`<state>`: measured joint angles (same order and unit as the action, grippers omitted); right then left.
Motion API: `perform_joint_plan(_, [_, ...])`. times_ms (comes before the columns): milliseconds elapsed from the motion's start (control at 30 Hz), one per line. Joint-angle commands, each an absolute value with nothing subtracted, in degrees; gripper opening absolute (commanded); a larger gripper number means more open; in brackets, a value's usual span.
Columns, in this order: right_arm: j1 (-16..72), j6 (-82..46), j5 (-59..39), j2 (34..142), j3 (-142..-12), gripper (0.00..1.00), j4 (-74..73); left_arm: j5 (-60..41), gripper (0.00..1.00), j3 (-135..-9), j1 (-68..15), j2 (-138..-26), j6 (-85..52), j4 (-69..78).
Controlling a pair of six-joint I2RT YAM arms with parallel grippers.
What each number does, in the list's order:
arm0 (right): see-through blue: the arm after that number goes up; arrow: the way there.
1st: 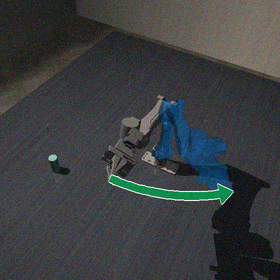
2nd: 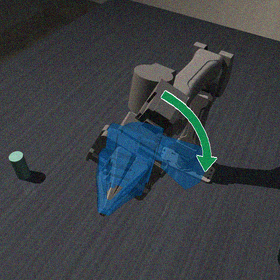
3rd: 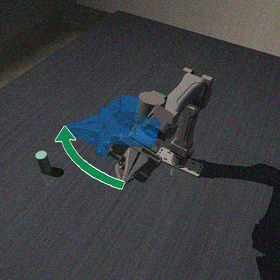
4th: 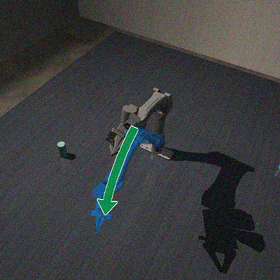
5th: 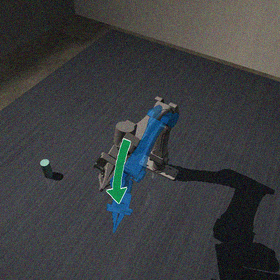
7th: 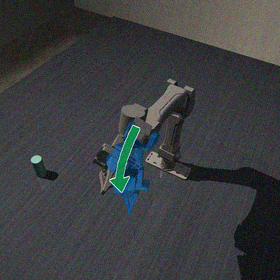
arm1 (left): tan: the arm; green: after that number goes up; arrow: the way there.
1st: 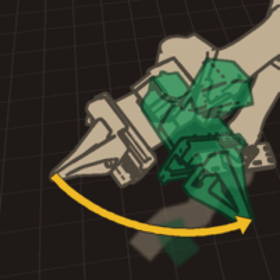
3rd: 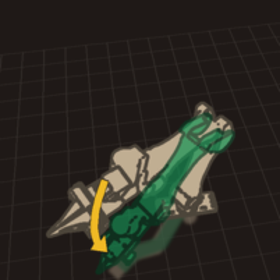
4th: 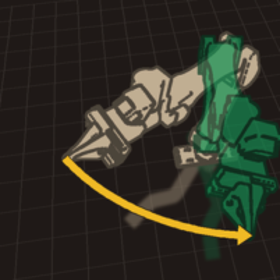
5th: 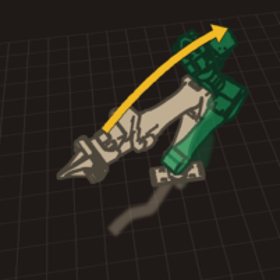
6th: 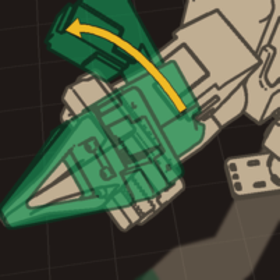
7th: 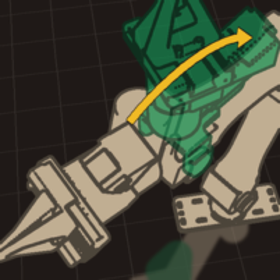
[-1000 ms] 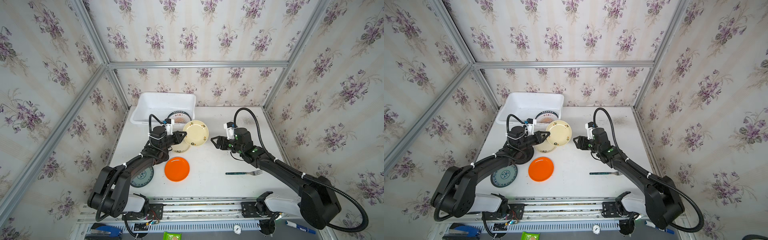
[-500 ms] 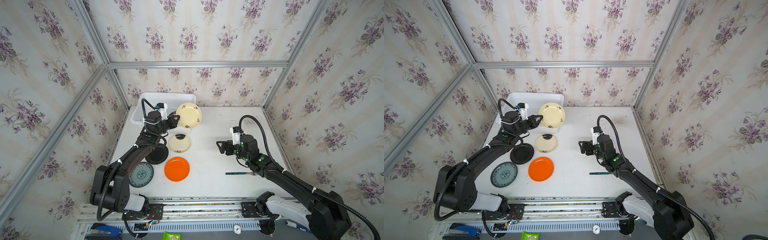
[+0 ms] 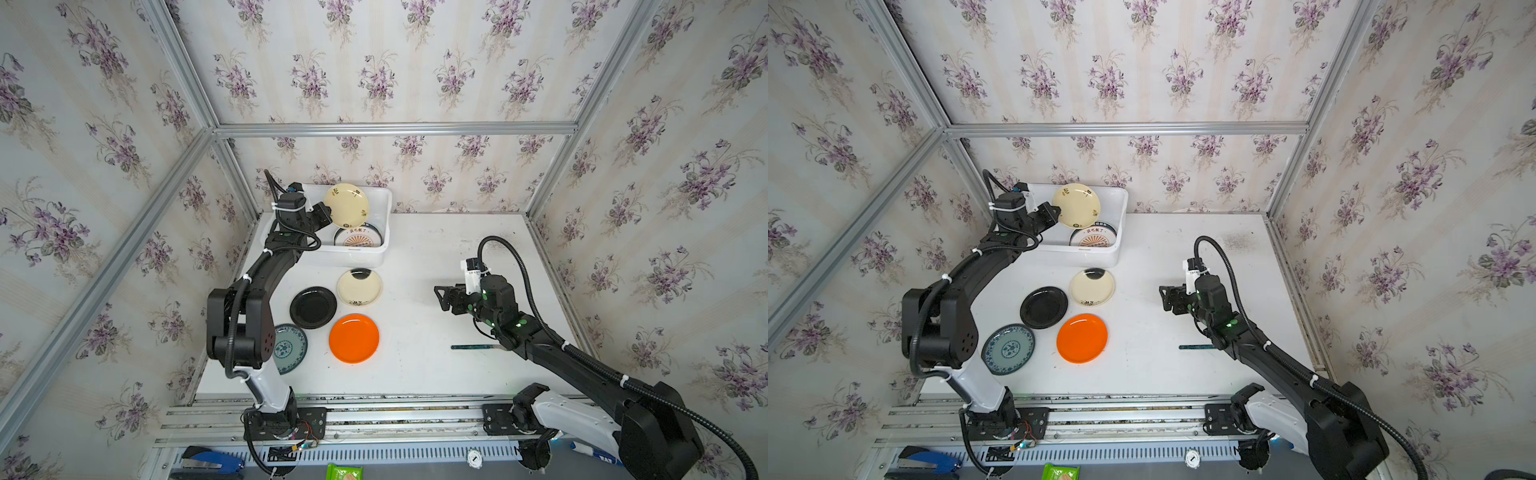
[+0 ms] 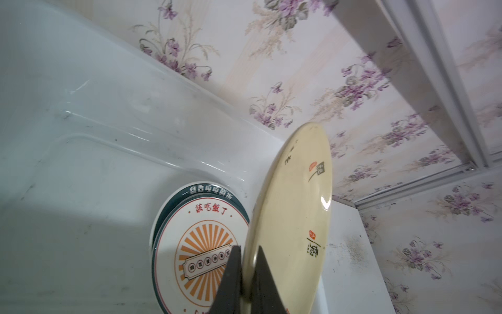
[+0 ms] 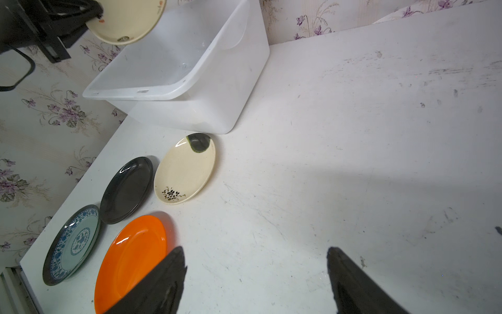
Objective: Place the plates into the plastic bin on the countertop
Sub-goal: 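Carry the cream plate with the left gripper into the bin, then open the left gripper and withdraw it from the bin toward the robot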
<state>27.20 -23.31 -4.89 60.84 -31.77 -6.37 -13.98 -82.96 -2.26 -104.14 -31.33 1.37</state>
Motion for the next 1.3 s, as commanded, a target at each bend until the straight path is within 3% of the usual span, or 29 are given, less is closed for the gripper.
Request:
perform_joint_plan(0, [27.25, -24.31, -3.43, 61.07, -31.83, 0.84, -8.15, -14.14, 0.07, -86.71, -2.11, -107.52, -30.09, -4.67])
perform_joint_plan(633, [27.25, -26.80, -4.53, 66.61, -33.38, 0.83, -8.98, -16.13, 0.18, -98.60, -2.25, -121.53, -28.22, -17.00])
perform_joint_plan(800, [27.25, -27.33, -4.66, 67.31, -33.74, 0.82, -8.04, -17.78, 0.33, -99.71, -2.20, -122.59, -27.07, -17.40])
perform_joint_plan(933, [27.25, -27.69, -4.73, 67.39, -33.85, 0.82, -7.94, -18.27, 0.53, -100.28, -2.29, -122.70, -26.06, -17.65])
perform_joint_plan(1000, [27.25, -27.73, -4.83, 67.36, -34.03, 0.82, -7.76, -17.86, 0.69, -100.29, -2.39, -122.53, -25.74, -17.92])
perform_joint_plan(1067, [27.24, -27.69, -4.78, 67.27, -34.27, 0.82, -7.32, -16.51, 0.99, -100.19, -2.43, -122.11, -25.71, -18.40])
perform_joint_plan(1267, [27.25, -27.52, -5.33, 67.26, -35.05, 0.82, -5.46, -13.81, 1.00, -98.62, -2.52, -118.61, -25.77, -18.73])
